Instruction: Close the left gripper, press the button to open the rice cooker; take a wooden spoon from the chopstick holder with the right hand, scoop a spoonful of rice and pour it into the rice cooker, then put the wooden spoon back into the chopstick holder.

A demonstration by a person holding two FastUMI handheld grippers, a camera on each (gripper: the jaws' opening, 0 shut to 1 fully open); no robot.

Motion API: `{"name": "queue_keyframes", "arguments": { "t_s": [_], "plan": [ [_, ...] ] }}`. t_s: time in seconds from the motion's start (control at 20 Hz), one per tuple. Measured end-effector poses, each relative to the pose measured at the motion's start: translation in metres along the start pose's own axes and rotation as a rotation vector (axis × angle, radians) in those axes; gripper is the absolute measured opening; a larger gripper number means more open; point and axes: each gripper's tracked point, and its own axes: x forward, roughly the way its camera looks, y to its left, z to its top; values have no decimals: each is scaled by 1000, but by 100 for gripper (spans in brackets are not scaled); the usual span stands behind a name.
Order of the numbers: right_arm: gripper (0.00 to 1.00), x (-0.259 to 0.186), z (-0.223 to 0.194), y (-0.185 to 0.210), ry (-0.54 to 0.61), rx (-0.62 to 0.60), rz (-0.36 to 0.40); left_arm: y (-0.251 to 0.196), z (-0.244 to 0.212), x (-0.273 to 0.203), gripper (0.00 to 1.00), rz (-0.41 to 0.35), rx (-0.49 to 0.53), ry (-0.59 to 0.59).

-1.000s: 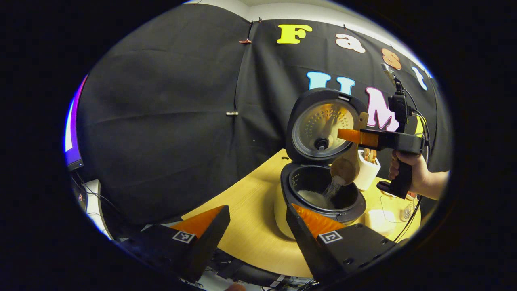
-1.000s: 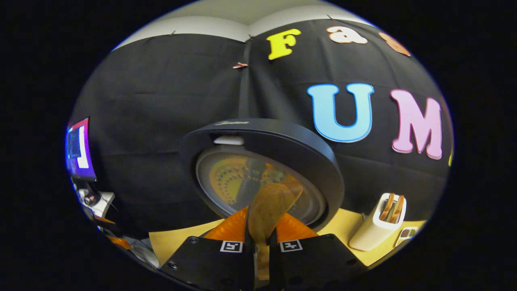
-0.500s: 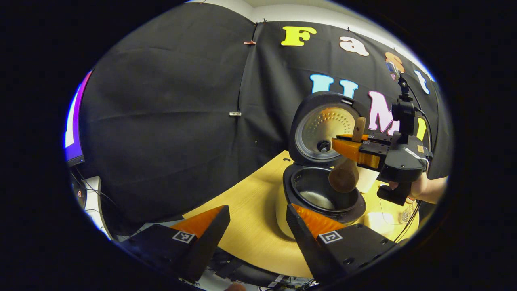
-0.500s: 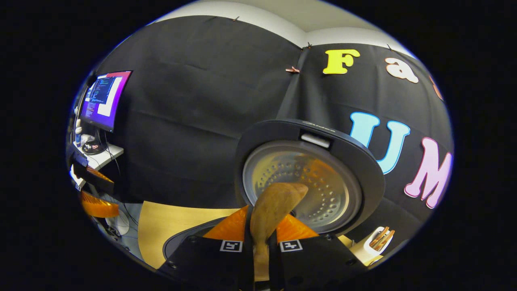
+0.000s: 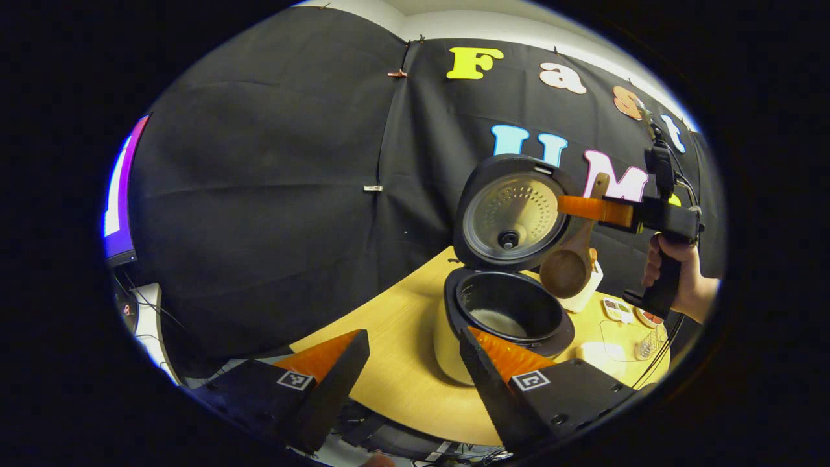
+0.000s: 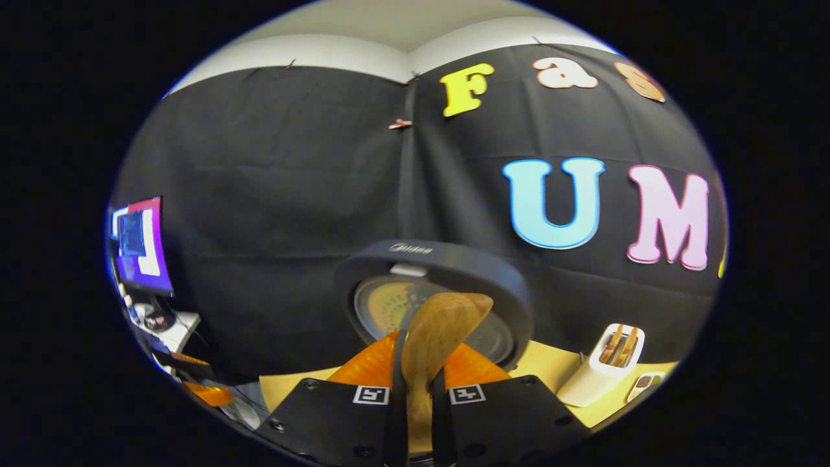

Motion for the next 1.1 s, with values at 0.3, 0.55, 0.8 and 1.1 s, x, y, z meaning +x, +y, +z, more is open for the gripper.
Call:
{"name": "queue_keyframes", "arguments": {
  "t_s": [0.3, 0.55, 0.8, 1.1],
  "plan": [
    [18, -57, 30, -92, -63, 158, -201, -43, 8, -7, 95, -79, -9, -23],
    [18, -153, 30, -184, -88, 233, -442, -91, 12, -6, 95, -171, 30, -28],
    [18, -259, 23, -279, -128, 304, -710, -134, 17, -4, 95, -244, 19, -29],
    [18, -356, 1, -371, -202, 441, -953, -166, 31, -6, 95, -246, 120, -32]
  ]
}}
